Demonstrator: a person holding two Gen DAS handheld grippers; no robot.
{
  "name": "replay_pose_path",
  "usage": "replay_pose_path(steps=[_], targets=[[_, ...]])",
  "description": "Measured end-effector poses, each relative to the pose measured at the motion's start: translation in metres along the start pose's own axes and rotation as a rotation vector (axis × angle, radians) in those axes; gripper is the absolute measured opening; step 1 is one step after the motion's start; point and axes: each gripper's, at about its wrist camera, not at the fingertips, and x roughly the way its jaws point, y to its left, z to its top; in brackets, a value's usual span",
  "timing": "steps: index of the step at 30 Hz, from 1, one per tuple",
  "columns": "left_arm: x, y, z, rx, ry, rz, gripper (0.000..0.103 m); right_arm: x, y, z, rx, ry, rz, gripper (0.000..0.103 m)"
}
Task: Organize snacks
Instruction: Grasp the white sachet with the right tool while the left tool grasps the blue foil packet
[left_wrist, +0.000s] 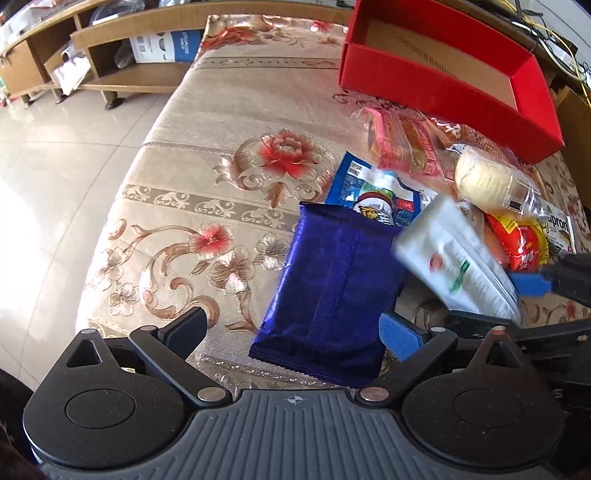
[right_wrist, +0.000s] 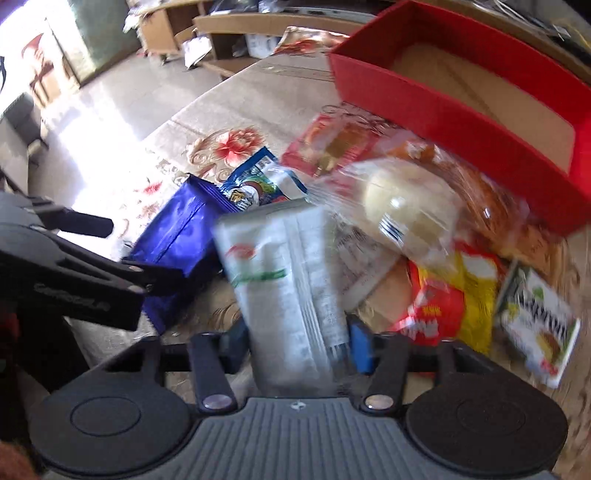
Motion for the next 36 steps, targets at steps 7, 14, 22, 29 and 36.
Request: replay_pose_path(steps=[7, 14, 22, 29, 36], targets=[[0.009, -0.015, 0.004, 0.074, 0.005, 0.018, 0.102, -0.002, 0.008, -0.010, -0.002, -0.003, -0.090, 0.042], [0.018, -0.023, 0.006, 0.105, 0.008, 0.045, 0.103, 0.000, 0.005, -0.006, 0.031, -0.037, -0.076, 0.053], [0.023, -0.020, 0.014, 0.098, 0.004, 0.040, 0.103, 0.001, -0.007, -0.008, 0.097, -0.081, 0.032, 0.078], [0.024, -0.025, 0.015, 0.130, -0.019, 0.032, 0.103, 0.001, 0.009, -0.008, 0.027, -0.069, -0.112, 0.044], [0.016, -0.027, 0.007, 0.148, -0.037, 0.011, 0.089, -0.011, 0.002, -0.016, 0.087, -0.086, -0.097, 0.036]])
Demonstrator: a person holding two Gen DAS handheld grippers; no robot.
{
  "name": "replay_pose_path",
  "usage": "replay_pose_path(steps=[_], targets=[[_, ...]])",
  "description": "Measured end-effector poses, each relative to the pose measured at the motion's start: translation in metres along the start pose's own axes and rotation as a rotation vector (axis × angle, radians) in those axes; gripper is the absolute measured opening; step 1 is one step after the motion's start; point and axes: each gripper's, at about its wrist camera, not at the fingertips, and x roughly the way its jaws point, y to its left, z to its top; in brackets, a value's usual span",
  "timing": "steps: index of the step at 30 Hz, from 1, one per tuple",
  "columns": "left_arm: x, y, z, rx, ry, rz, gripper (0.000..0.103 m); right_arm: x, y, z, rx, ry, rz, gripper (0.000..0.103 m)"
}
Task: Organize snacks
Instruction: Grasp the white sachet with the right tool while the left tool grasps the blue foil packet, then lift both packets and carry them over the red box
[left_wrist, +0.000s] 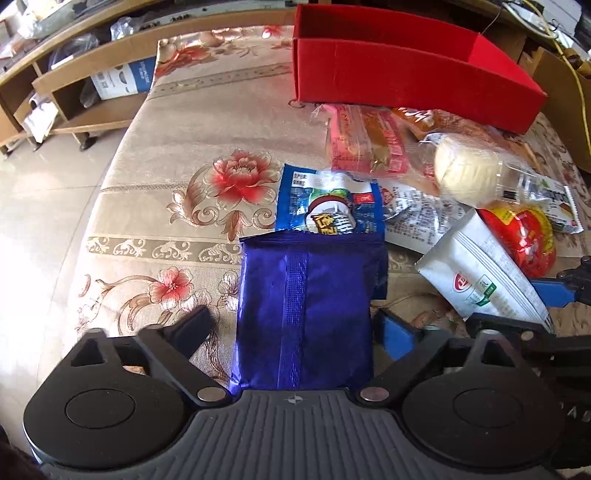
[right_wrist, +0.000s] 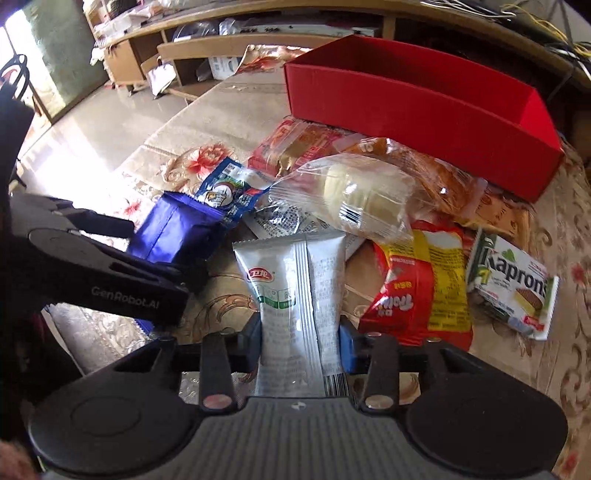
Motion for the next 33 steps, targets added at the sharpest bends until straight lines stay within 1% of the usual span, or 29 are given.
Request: replay_pose_path(steps=[1, 3, 5, 7, 9, 10, 11, 12, 13, 14, 17, 19, 20, 21, 22, 23, 26, 33], targets=[[-0.002, 0.000, -0.001, 0.004, -0.004, -0.003, 0.084, -0.003, -0.001, -0.001, 0.010, -0.004, 0.002, 0.036], [-0.004, -0.001, -0.002, 0.005, -0.007, -0.005, 0.080, -0.007, -0.003, -0.003, 0.025, -0.011, 0.010, 0.036], [-0.006, 0.000, -0.003, -0.002, -0.010, -0.005, 0.073, -0.012, -0.003, -0.005, 0.033, -0.022, 0.016, 0.036], [-0.007, 0.004, -0.003, -0.022, -0.005, -0.027, 0.072, -0.016, -0.002, -0.007, 0.038, -0.032, 0.023, 0.036], [-0.007, 0.005, -0.003, -0.024, -0.003, -0.032, 0.073, -0.017, -0.002, -0.006, 0.040, -0.035, 0.028, 0.036], [-0.006, 0.005, -0.002, -0.022, -0.002, -0.034, 0.076, -0.017, -0.002, -0.006, 0.042, -0.034, 0.029, 0.036], [-0.005, 0.004, 0.000, -0.025, 0.001, -0.042, 0.085, -0.017, -0.002, -0.006, 0.044, -0.033, 0.032, 0.036], [-0.003, 0.005, 0.000, -0.030, 0.006, -0.063, 0.089, -0.017, -0.003, -0.006, 0.046, -0.034, 0.037, 0.036], [-0.001, 0.006, 0.002, -0.035, 0.009, -0.078, 0.096, -0.017, -0.003, -0.006, 0.048, -0.033, 0.041, 0.036], [0.002, 0.006, 0.003, -0.039, 0.012, -0.074, 0.100, -0.017, -0.003, -0.006, 0.048, -0.033, 0.043, 0.036], [0.008, 0.002, 0.005, -0.012, 0.012, -0.039, 0.102, -0.015, -0.005, -0.006, 0.053, -0.027, 0.038, 0.036], [0.006, -0.002, 0.001, 0.016, 0.005, -0.014, 0.098, -0.015, -0.008, -0.007, 0.062, -0.025, 0.039, 0.036], [0.004, 0.000, 0.001, 0.002, 0.001, -0.014, 0.090, -0.016, -0.009, -0.007, 0.066, -0.026, 0.039, 0.036], [0.001, 0.002, 0.001, -0.012, -0.005, -0.004, 0.085, -0.017, -0.010, -0.007, 0.068, -0.029, 0.036, 0.036], [-0.002, 0.005, 0.002, -0.024, -0.008, -0.004, 0.075, -0.017, -0.010, -0.007, 0.069, -0.031, 0.033, 0.036], [-0.005, 0.008, 0.001, -0.040, -0.010, -0.007, 0.071, -0.018, -0.010, -0.007, 0.070, -0.032, 0.033, 0.036], [-0.009, 0.015, -0.001, -0.094, 0.003, -0.061, 0.069, -0.020, -0.008, -0.007, 0.067, -0.036, 0.031, 0.036], [-0.028, 0.008, -0.007, -0.086, -0.031, -0.094, 0.068, -0.029, -0.008, -0.008, 0.079, -0.065, 0.031, 0.036]])
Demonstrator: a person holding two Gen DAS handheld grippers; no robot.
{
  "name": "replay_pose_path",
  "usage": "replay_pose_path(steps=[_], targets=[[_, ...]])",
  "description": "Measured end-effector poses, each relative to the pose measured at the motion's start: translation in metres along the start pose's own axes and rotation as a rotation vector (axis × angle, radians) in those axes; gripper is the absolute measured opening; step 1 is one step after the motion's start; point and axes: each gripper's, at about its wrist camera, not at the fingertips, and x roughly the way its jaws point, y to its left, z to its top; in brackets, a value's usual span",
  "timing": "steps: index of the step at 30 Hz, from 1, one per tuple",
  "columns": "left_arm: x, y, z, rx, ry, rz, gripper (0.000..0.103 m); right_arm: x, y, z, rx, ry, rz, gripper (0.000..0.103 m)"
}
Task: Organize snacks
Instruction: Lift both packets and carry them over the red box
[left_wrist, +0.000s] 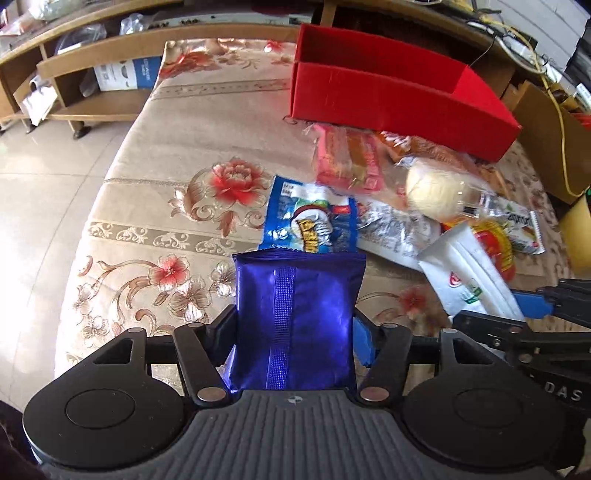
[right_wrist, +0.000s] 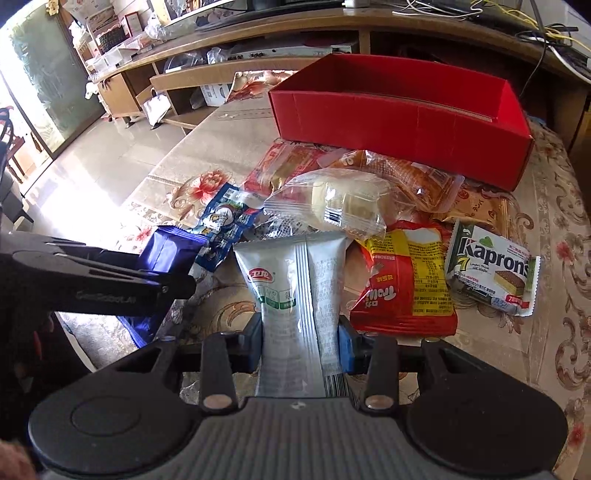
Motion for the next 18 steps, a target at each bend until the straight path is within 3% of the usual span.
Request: replay_pose_path(steps=[18], targets=[[-0.017, -0.032, 0.028, 0.046, -0.081, -0.116, 0.068, -0.031, -0.007, 0.015, 0.065, -0.097, 0.049, 0.034]])
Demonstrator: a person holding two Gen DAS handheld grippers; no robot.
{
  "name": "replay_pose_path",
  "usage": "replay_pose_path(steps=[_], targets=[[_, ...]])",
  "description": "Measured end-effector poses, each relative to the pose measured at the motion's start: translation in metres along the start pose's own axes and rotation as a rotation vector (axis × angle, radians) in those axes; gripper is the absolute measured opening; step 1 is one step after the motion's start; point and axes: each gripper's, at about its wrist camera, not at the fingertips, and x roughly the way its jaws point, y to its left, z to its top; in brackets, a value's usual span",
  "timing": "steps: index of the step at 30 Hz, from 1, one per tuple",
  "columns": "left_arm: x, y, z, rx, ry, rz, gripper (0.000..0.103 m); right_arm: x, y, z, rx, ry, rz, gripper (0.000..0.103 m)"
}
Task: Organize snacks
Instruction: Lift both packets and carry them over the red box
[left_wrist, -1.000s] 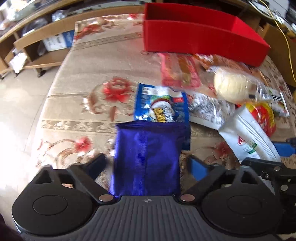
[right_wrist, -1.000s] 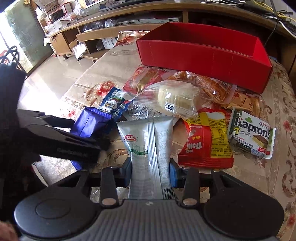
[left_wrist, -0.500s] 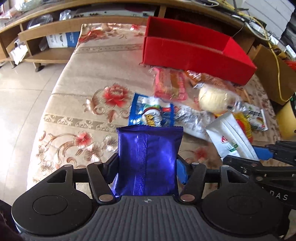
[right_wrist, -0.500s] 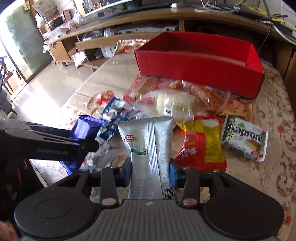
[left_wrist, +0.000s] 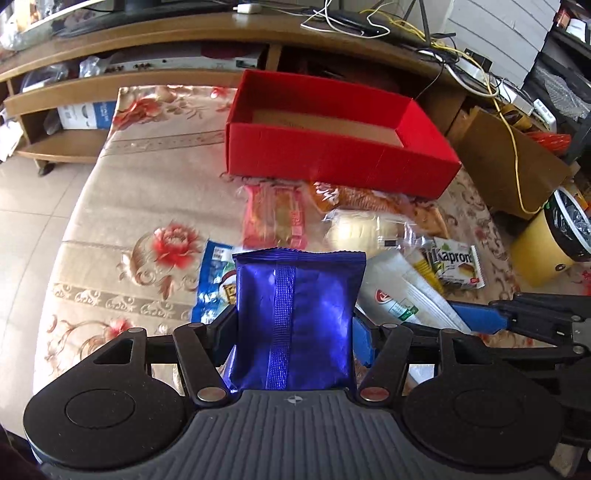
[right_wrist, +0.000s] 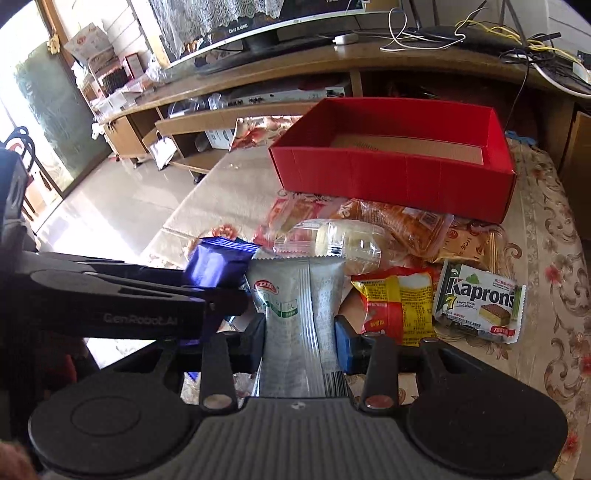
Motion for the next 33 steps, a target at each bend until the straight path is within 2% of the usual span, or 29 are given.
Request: replay_pose_path(steps=[13, 17, 25, 33], targets=[[-0.010, -0.004, -0.008, 0.008, 0.001, -0.058, 0.068, -0.017, 0.001, -0.018, 0.064, 0.000, 0.008, 0.031], [-0.012, -0.006, -0.008, 0.008, -0.002, -0.069, 0.068, -0.024, 0.000, -0.017, 0.085, -0.025, 0.002, 0.031], [-0.010, -0.012, 0.008, 0.011, -0.029, -0.069, 0.068, -0.028, -0.007, 0.005, 0.119, -0.085, -0.002, 0.031], [-0.003, -0.024, 0.046, 0.025, -0.085, -0.064, 0.068, -0.027, -0.027, 0.043, 0.158, -0.148, -0.019, 0.030]])
